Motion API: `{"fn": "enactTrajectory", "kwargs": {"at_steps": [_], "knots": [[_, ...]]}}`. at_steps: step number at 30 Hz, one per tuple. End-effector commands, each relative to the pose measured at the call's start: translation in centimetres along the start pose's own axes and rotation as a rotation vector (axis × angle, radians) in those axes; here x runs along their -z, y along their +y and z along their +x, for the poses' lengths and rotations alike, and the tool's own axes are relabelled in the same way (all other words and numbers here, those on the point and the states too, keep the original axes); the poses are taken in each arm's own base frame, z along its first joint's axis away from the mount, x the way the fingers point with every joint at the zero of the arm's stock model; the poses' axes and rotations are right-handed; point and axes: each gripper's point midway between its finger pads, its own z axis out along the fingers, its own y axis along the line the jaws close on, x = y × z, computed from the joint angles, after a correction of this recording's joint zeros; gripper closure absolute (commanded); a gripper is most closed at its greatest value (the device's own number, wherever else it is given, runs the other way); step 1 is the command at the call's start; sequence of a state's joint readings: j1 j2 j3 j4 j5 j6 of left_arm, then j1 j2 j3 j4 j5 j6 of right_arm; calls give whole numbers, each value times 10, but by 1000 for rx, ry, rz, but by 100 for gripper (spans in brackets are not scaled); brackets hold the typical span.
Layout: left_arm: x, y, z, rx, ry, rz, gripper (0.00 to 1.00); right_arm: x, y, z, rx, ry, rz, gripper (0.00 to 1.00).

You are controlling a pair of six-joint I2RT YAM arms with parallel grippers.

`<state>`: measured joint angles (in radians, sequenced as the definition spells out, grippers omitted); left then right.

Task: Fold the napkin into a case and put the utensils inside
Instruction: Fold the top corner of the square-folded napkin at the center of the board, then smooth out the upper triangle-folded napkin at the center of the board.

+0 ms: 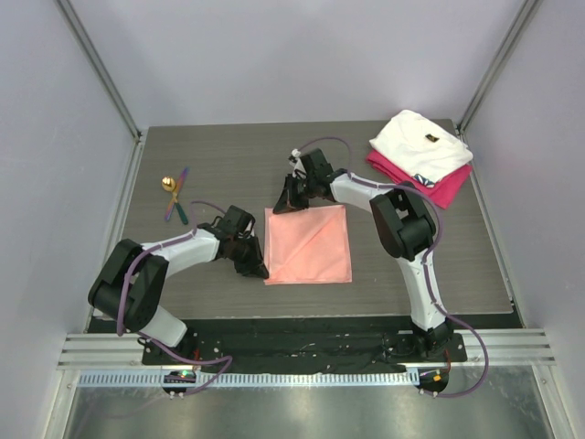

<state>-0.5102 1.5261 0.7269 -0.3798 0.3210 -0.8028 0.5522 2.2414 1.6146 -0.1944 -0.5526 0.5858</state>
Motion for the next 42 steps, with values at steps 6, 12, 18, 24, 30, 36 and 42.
{"fn": "enactTrajectory", "kwargs": {"at_steps": [6, 12, 18, 24, 30, 36, 42], "knots": [[29, -10, -17, -26, -109, -23, 76, 8, 23, -26, 39, -46, -55, 84], [51, -25, -28, -33, -164, -6, 71, 35, 30, -38, 75, -89, 5, 64], [57, -41, -30, -30, -156, 47, 70, 70, 35, -48, 111, -130, 52, 52], [68, -46, -29, -27, -169, 67, 69, 102, 20, -34, 104, -137, 117, 48], [82, -47, -30, -39, -204, 62, 59, 130, -7, -10, 75, -139, 168, 47], [67, -70, -42, -66, -167, 136, 76, 132, -25, 5, 22, -139, 165, 56], [34, -73, -45, -72, -89, 132, 82, 129, -49, 13, -38, -140, 161, 73]]}}
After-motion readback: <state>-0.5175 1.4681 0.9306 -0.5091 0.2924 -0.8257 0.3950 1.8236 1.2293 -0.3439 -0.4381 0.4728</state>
